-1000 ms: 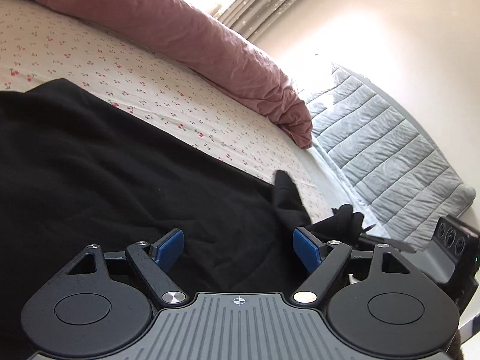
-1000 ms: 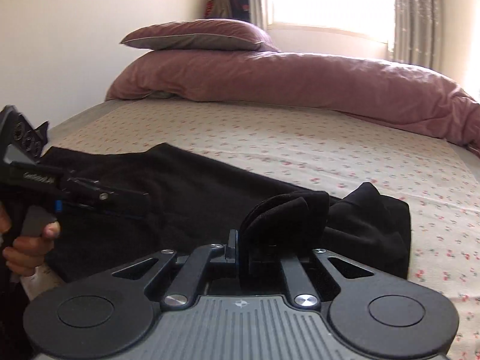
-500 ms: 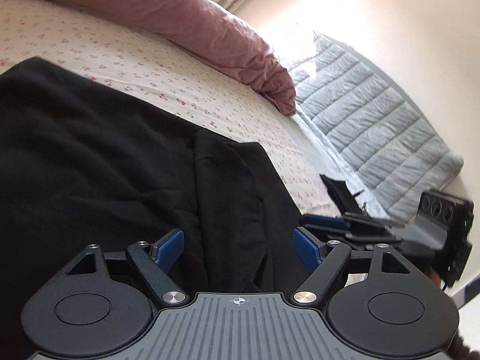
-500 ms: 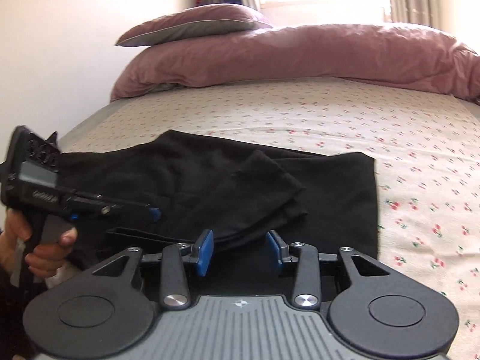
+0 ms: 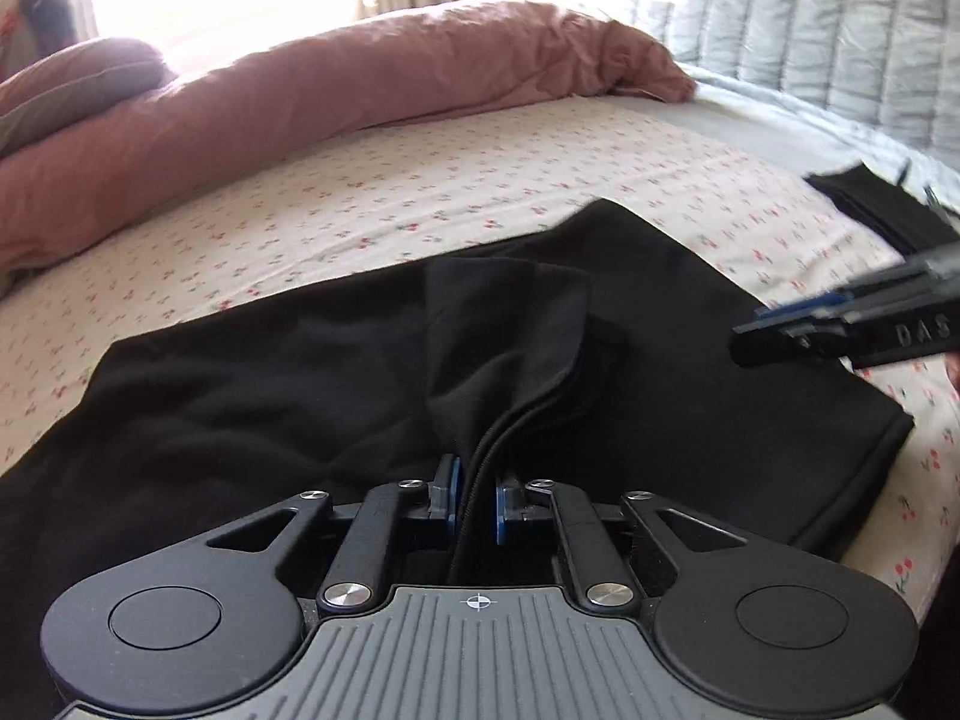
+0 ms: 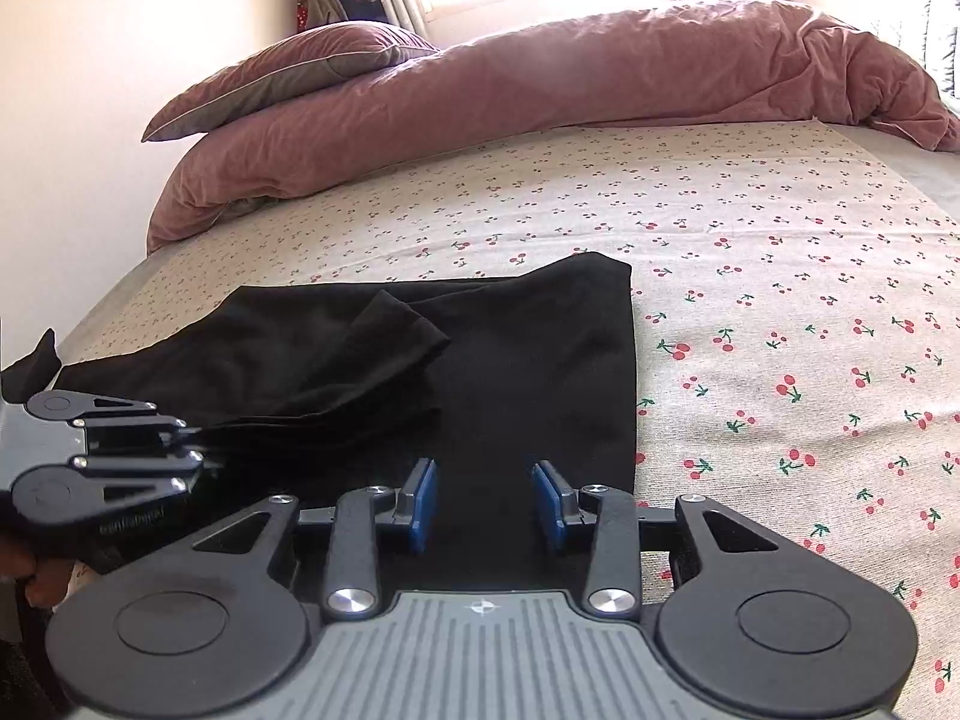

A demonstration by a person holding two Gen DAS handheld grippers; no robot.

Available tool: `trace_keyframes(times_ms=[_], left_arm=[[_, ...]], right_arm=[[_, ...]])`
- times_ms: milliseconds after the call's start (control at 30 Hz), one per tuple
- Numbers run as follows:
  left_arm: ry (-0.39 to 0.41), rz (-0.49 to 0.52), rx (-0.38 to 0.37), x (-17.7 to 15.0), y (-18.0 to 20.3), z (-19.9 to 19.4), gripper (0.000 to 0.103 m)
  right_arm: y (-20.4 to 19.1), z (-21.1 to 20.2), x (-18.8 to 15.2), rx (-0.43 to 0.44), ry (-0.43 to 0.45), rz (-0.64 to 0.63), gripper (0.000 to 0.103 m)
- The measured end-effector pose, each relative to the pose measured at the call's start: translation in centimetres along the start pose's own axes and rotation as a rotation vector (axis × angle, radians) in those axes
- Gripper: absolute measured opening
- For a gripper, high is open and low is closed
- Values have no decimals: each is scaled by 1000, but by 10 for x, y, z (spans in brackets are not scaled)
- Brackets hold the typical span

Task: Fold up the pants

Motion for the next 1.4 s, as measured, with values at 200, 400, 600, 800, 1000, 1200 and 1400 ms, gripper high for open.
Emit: trace_keyframes(times_ms=[200,400,600,800,1000,1200,1400], left_arm=[[3,-440,-109,-17,-108,-14,8],[17,-714,-43,-70,-212,-44,8],[90,-823,45,-96,-286,-87,3],[101,-863,182,-119,-338,-109,3],[113,-855,340,-136,-366,-125,4],[81,-752,551,-141,-369,-135,23],[182,-649,470,-121,-331,-156,61]], right_arm=[[-21,24,1,36,-53,-54,39],[-78,57,4,121,-109,-180,40],[-122,85,5,161,-137,-261,44],[-127,89,7,167,-135,-243,49],[-116,88,7,203,-144,-136,56],[-111,95,4,262,-152,6,57],[-108,99,12,313,-147,140,8]])
Point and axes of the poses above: each gripper's, at about its wrist camera, not at the fingertips, and z roughly the way its jaws point, y to its right, x to its top, the point moved 6 cm from there along z, roughly the way its jaws point, and after that the axes turned 7 degrees about x, right-handed, at the moved point
